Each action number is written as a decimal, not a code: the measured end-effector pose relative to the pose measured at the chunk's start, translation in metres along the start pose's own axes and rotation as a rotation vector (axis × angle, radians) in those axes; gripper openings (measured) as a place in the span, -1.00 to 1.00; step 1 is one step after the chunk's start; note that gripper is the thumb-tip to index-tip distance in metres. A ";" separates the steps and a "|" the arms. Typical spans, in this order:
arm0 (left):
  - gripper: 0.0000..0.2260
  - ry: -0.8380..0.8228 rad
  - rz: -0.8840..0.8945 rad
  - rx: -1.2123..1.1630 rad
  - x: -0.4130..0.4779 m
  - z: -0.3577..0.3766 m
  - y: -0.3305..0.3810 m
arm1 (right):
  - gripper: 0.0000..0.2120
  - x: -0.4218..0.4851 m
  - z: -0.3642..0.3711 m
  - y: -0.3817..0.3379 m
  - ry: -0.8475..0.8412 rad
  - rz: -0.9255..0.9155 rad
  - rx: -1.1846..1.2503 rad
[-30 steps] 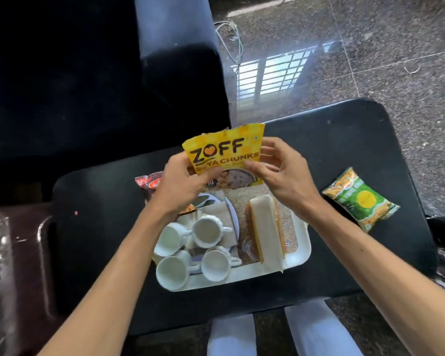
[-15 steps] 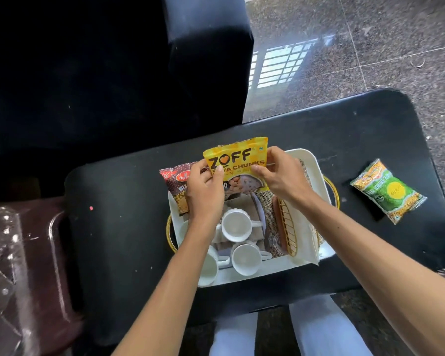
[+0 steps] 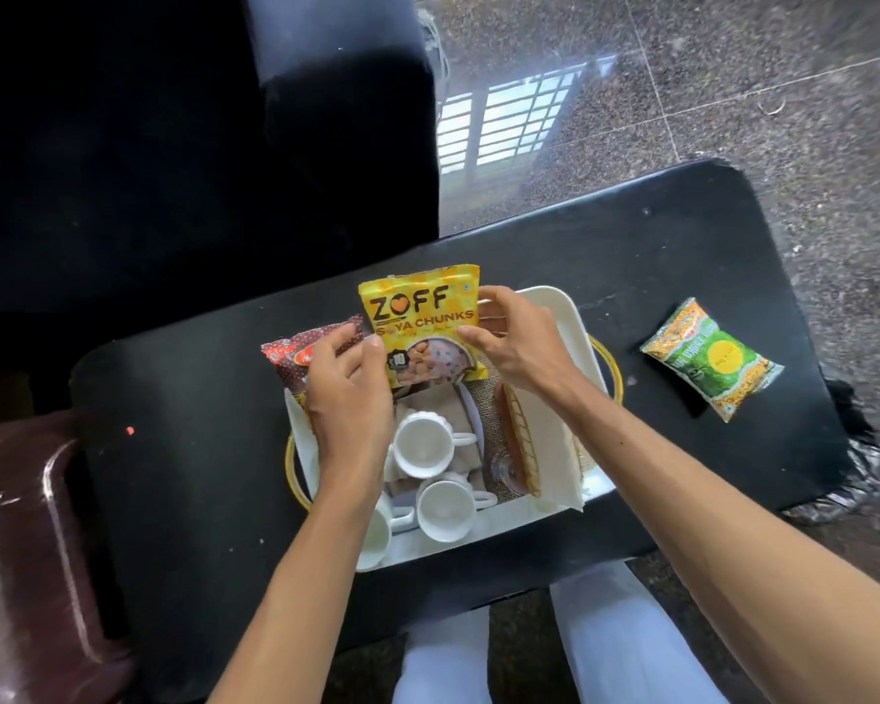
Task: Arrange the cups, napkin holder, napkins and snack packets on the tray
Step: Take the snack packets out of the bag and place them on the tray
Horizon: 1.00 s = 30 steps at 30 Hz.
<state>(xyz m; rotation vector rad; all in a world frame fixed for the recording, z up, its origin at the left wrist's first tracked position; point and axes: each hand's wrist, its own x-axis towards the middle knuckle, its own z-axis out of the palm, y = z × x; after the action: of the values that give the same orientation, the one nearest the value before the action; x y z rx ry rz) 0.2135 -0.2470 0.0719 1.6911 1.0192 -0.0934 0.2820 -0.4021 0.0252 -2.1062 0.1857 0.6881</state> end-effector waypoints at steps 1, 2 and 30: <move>-0.70 0.010 0.036 -0.002 -0.005 0.004 0.003 | -0.42 -0.004 -0.007 0.002 0.012 -0.005 0.020; -0.71 0.010 0.084 0.010 -0.012 0.009 0.006 | -0.43 -0.009 -0.015 0.005 0.042 -0.018 0.042; -0.68 -0.944 0.772 1.245 -0.050 0.323 0.032 | -0.69 -0.092 -0.127 0.177 0.358 0.754 1.333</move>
<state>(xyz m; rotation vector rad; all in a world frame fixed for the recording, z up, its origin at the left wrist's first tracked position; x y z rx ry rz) 0.3376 -0.5410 -0.0039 2.5502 -0.6149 -1.0615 0.1904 -0.6188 0.0065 -0.7819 1.2818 0.3644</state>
